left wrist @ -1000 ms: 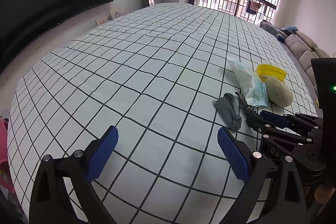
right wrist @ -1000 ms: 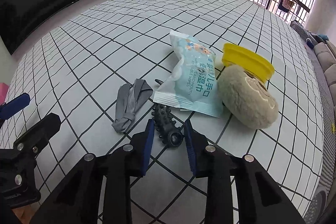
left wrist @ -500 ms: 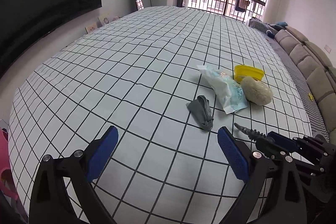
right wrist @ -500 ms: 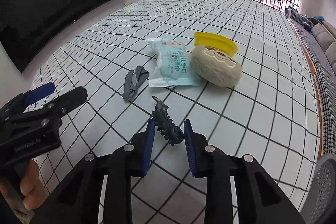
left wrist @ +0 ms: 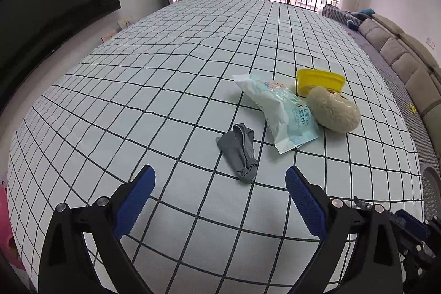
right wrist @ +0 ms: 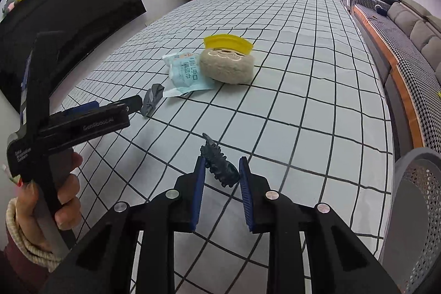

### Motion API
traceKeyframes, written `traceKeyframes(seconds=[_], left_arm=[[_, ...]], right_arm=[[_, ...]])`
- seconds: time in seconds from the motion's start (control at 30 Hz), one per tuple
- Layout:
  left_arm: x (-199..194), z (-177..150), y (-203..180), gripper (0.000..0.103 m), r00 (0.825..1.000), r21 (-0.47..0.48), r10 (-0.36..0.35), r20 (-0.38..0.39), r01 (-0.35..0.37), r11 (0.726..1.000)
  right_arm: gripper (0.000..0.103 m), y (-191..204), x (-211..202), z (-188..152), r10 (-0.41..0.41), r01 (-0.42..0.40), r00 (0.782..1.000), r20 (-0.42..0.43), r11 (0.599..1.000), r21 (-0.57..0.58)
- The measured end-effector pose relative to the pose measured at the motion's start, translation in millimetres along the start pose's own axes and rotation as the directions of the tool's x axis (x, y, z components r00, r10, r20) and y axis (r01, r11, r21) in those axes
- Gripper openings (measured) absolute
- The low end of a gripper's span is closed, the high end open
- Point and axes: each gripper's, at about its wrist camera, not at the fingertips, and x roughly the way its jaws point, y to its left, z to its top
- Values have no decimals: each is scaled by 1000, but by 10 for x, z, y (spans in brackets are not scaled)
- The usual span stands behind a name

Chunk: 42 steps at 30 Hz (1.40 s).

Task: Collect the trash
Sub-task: 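Grasp the grey sock with the left gripper while the right gripper lifts the toy, then carry sock and toy over the grey basket and open both grippers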

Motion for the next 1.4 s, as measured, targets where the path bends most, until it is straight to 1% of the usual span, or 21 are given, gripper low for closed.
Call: traceKeyframes(seconds=[0.17, 0.23, 0.43, 0.5, 0.53, 0.57, 0.6, 0.63, 0.67, 0.7, 0.73, 0.83, 0.9, 1.17, 1.33, 1.37, 1.4], left_arm=[[170, 22, -31, 94, 999, -8, 29, -24, -29, 1000], [223, 42, -22, 91, 999, -16, 40, -30, -41, 999], [371, 92, -1, 77, 997, -29, 47, -60, -49, 998], [426, 91, 8, 69, 996, -28, 50, -74, -52, 998], [436, 92, 14, 68, 996, -32, 43, -72, -45, 998], [436, 95, 22, 62, 997, -35, 37, -70, -40, 999], [429, 95, 22, 53, 997, -34, 31, -67, -33, 999], [420, 98, 16, 48, 998, -29, 24, -65, -26, 999], [407, 93, 8, 37, 998, -24, 17, -63, -19, 1000], [397, 88, -3, 25, 998, -18, 10, -63, -11, 1000], [391, 86, -16, 20, 998, -12, 4, -64, -5, 1000], [342, 46, -8, 18, 998, -7, -8, -65, 8, 1000], [257, -5, 20, 18, 998, -8, -18, -59, 17, 1000], [-198, -242, 128, 17, 1000, 4, -18, -13, 18, 1000], [-417, -392, 92, 17, 1000, 28, -17, 20, 17, 999], [-449, -420, 66, 17, 1000, 38, -19, 23, 18, 999], [-480, -446, 37, 17, 999, 48, -23, 26, 22, 999]], right_arm=[[24, -44, 66, -135, -10, 10, 999, -34, 1000, -2], [24, -51, 69, -174, -18, 18, 999, -36, 1000, -4], [24, -34, 98, -227, -24, 23, 999, -43, 1000, -17], [24, -25, 92, -226, -23, 22, 999, -42, 1000, -18], [24, -24, 88, -226, -23, 23, 999, -41, 1000, -19], [25, -25, 80, -228, -25, 24, 999, -38, 1000, -19], [29, -28, 71, -229, -25, 25, 999, -35, 1000, -16], [31, -31, 64, -224, -26, 25, 999, -33, 1000, -14], [37, -35, 50, -223, -27, 27, 999, -28, 1000, -10], [40, -41, 34, -221, -28, 28, 999, -23, 1000, -7], [40, -45, 19, -221, -30, 30, 999, -20, 1000, -4], [41, -59, -21, -222, -37, 37, 999, -14, 999, 1], [45, -66, -39, -226, -42, 43, 999, -11, 999, 3], [46, -7, 79, -181, -72, 72, 997, -27, 997, -13], [46, 75, 194, -158, -129, 128, 991, -26, 991, -47], [45, 97, 207, -155, -143, 142, 989, -23, 988, -56], [42, 124, 218, -157, -161, 160, 987, -17, 985, -68]])
